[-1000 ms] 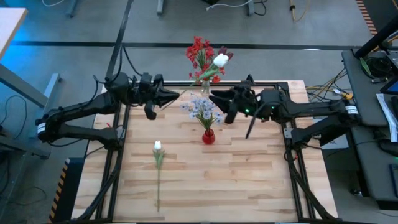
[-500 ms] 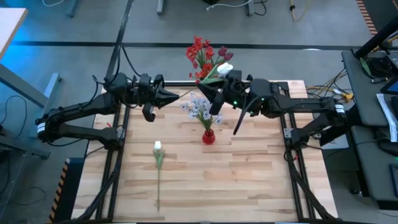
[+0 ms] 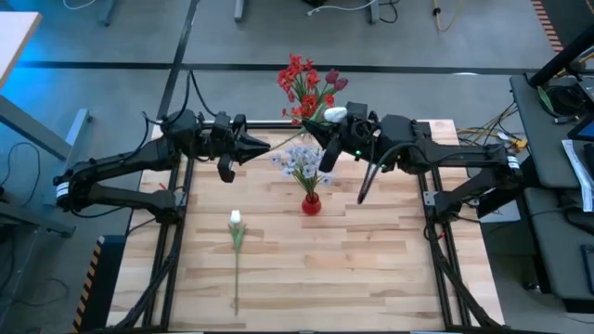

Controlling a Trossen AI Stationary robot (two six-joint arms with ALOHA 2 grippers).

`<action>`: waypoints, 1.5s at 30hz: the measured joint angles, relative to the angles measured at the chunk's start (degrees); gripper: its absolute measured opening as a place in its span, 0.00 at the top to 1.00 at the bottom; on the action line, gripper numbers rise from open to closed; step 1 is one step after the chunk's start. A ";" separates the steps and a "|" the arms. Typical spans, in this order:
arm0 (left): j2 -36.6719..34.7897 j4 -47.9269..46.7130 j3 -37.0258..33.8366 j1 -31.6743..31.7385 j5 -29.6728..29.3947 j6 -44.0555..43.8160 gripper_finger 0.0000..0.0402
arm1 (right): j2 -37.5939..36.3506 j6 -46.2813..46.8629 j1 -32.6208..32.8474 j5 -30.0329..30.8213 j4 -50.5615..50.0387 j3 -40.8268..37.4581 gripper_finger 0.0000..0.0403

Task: Sort flowers into vase by color
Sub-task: Put the top white tulip into the red vase

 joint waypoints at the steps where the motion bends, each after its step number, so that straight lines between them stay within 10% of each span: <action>1: -0.03 -0.45 0.00 0.00 0.00 0.02 0.90 | -0.54 0.02 0.01 -0.01 -0.87 0.00 0.97; 13: -4.22 -13.32 1.37 0.04 -3.95 5.40 0.67 | -13.18 8.08 3.32 -8.06 -26.55 0.00 0.97; 22: -7.42 -16.95 1.40 0.04 -6.11 5.16 0.69 | -14.46 10.14 11.86 -0.60 -42.90 -1.31 0.97; 45: -8.45 -24.81 1.42 0.04 -9.03 2.19 0.70 | -12.55 8.65 8.61 9.12 -29.34 -16.92 0.97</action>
